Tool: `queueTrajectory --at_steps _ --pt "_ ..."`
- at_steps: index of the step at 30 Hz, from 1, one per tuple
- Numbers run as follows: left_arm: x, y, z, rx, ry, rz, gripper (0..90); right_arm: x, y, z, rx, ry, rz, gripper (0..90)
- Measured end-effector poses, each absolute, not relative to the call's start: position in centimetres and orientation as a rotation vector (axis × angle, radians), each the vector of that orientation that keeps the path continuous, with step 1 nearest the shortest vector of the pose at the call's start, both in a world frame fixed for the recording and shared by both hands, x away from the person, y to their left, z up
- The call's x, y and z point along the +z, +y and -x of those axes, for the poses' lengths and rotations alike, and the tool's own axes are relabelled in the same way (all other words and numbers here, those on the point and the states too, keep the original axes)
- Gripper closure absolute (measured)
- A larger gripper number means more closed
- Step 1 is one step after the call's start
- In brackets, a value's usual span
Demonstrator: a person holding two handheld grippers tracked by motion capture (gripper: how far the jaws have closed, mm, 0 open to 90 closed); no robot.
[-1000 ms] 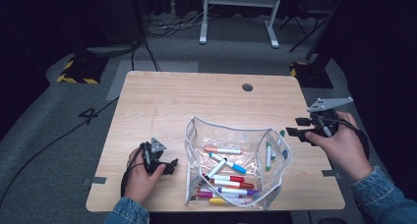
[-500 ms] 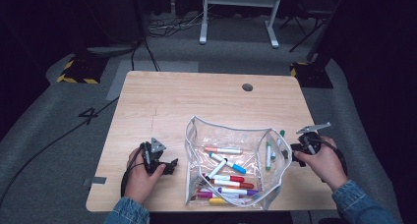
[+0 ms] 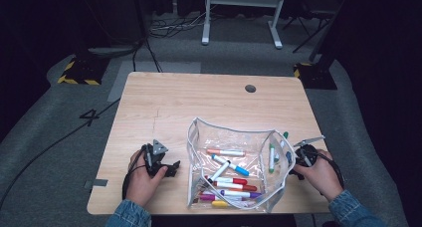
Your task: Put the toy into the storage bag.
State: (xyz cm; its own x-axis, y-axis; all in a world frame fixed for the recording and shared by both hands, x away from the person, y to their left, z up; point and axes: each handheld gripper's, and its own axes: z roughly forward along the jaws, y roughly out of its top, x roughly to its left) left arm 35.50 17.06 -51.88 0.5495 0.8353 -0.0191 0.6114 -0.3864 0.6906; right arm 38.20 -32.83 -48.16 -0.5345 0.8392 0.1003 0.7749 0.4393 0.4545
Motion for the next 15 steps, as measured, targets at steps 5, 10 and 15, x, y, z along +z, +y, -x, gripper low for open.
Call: queueTrajectory --at_steps 5,10,15 --pt "-51.9 17.0 -35.5 0.437 1.162 -2.128 9.6 -48.0 -33.9 -37.4 0.642 2.534 -1.418 50.8" --pt "-51.9 17.1 -35.5 0.441 1.159 -2.131 9.6 -47.8 -34.6 -36.7 0.578 2.539 -1.399 68.5" --pt "-51.9 17.1 -35.5 0.440 1.160 -2.130 9.6 -47.8 -35.4 -37.0 0.588 2.538 -1.425 77.1"
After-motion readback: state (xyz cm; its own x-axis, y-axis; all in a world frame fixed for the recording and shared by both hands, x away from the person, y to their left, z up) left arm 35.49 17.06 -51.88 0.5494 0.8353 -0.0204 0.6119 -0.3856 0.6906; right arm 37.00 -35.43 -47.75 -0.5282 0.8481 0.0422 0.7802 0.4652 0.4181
